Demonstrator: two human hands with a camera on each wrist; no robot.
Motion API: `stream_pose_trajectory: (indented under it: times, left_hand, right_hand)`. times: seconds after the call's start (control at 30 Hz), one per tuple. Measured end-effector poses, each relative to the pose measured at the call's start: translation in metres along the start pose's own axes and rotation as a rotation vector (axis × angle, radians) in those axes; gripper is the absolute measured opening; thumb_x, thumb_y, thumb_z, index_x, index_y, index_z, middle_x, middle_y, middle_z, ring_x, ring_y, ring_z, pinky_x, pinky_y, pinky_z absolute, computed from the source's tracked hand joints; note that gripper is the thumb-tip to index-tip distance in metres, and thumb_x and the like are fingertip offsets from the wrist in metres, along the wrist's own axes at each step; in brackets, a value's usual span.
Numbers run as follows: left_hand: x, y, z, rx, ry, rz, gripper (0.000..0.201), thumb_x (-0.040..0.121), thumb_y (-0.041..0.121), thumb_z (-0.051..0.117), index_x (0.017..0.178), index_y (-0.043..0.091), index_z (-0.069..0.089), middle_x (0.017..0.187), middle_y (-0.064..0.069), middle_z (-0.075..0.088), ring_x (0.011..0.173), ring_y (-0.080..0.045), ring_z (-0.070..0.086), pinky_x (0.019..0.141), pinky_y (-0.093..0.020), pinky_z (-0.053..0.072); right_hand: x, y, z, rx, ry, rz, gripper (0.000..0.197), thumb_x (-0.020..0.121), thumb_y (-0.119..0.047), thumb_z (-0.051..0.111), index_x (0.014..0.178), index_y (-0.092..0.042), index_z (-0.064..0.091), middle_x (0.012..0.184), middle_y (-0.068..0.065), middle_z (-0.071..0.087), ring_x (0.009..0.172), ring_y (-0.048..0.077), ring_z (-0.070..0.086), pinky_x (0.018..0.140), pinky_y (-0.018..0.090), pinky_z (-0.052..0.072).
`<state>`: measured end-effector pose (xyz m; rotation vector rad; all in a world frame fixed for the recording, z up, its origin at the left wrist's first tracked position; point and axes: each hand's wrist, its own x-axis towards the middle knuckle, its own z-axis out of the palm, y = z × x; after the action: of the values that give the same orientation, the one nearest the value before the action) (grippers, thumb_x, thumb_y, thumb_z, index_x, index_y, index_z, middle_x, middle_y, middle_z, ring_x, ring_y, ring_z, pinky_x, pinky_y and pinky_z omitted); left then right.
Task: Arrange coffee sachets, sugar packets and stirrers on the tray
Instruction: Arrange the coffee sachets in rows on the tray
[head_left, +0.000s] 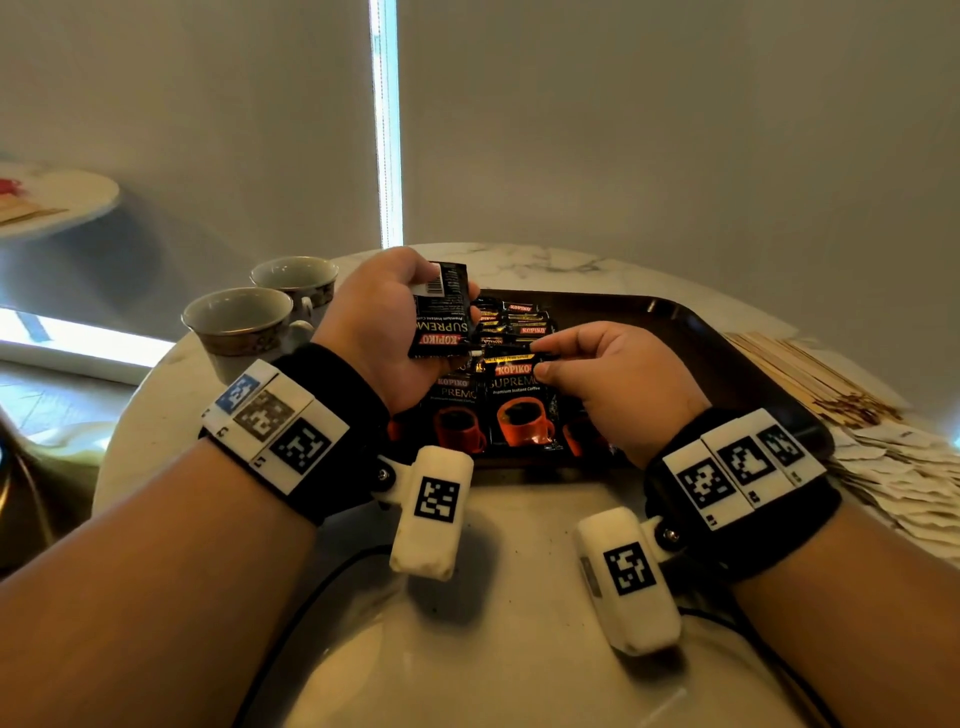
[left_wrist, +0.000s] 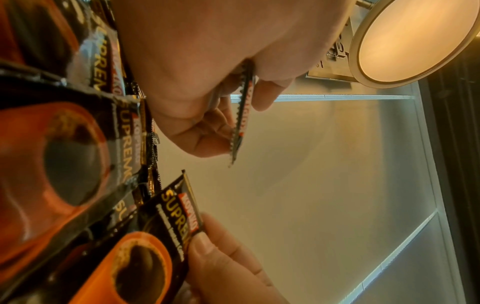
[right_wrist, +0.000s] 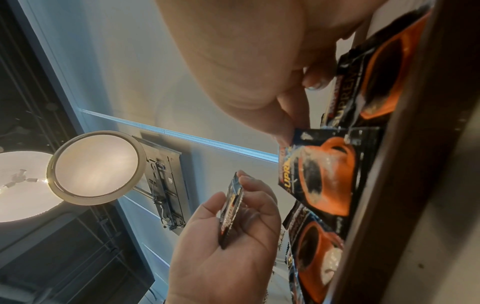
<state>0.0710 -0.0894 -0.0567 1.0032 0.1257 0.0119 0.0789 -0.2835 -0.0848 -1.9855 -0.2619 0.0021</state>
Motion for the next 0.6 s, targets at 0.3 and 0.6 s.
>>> stream_pose_trajectory:
  times: [0.3,0.6]
  left_hand:
    - [-0.0009,-0.0001,0.0005,0.011,0.008,-0.004,0.029,0.098,0.016,0.041,0.116,0.002,0.058,0.09,-0.012,0.068,0.07,-0.021,0.063,0.061,-0.031,0.056]
    - [0.0004,-0.0029,0.0021,0.052,0.023,-0.017,0.047,0.096,0.016,0.041,0.136,-0.003,0.056,0.095,-0.012,0.07,0.066,-0.02,0.068,0.06,-0.032,0.058]
  right_hand:
    - [0.003,0.0009,0.0012,-0.035,-0.019,0.023,0.011,0.087,-0.02,0.075,0.095,-0.028,0.074,0.097,-0.004,0.075,0.087,0.013,0.074,0.079,0.039,0.063]
    - [0.0002,0.0001,0.0002,-0.026,-0.014,-0.011,0.016,0.09,-0.021,0.072,0.103,-0.03,0.074,0.099,-0.008,0.075,0.085,0.005,0.073,0.075,0.025,0.061]
